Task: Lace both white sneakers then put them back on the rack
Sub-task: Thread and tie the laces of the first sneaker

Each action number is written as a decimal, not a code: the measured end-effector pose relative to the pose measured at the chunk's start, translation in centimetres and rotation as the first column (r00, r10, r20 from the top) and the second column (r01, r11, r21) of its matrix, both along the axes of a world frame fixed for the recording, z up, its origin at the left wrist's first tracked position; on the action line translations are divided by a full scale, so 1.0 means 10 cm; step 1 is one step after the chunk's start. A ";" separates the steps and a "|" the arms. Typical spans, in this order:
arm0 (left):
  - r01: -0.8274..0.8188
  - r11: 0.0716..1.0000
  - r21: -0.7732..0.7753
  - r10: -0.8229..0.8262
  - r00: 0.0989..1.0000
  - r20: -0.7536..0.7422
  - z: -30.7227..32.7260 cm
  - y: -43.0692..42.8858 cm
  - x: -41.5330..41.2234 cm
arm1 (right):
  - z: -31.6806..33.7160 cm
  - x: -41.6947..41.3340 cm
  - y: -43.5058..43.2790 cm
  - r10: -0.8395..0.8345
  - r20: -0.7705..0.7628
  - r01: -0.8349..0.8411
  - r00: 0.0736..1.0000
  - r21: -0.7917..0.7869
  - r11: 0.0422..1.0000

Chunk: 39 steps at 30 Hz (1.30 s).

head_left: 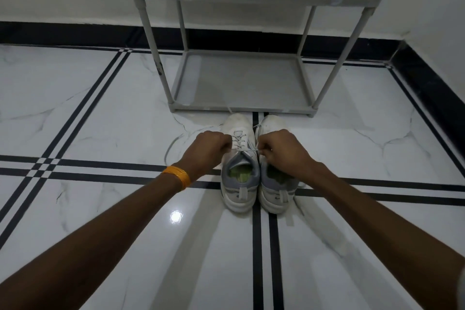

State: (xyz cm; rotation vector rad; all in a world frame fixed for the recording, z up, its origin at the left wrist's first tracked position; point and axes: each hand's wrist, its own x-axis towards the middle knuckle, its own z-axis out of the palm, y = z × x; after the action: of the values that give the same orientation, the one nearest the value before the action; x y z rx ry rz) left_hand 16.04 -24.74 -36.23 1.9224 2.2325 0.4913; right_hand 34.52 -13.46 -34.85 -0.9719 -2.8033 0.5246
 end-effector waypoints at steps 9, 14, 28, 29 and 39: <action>0.021 0.999 0.037 -0.020 0.999 -0.046 -0.12 -0.16 0.02 | 0.01 0.05 -0.06 0.035 0.178 -0.048 0.983 0.066 0.997; 0.008 1.000 0.006 -0.008 0.999 -0.042 -0.14 -0.16 0.03 | 0.07 0.02 -0.02 0.031 0.174 -0.013 0.984 -0.106 0.994; -0.175 0.973 -0.152 0.219 0.481 0.849 0.21 -0.14 0.03 | -0.01 -0.10 -0.19 -0.593 -0.224 -0.177 0.774 -0.975 0.137; -0.185 0.973 -0.139 0.202 0.386 0.900 0.18 -0.15 0.06 | -0.03 -0.12 -0.19 -0.625 -0.222 -0.184 0.749 -0.975 0.127; -0.416 0.909 0.040 0.104 0.317 0.943 -0.15 -0.11 0.28 | -0.14 -0.30 -0.25 -0.710 -0.271 -0.127 0.650 -0.960 0.250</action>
State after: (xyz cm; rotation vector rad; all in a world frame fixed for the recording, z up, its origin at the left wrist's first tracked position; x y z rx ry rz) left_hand 18.89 -25.82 -37.77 0.7990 1.6305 1.5628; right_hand 31.50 -15.92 -36.24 -1.0786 -1.2678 2.0892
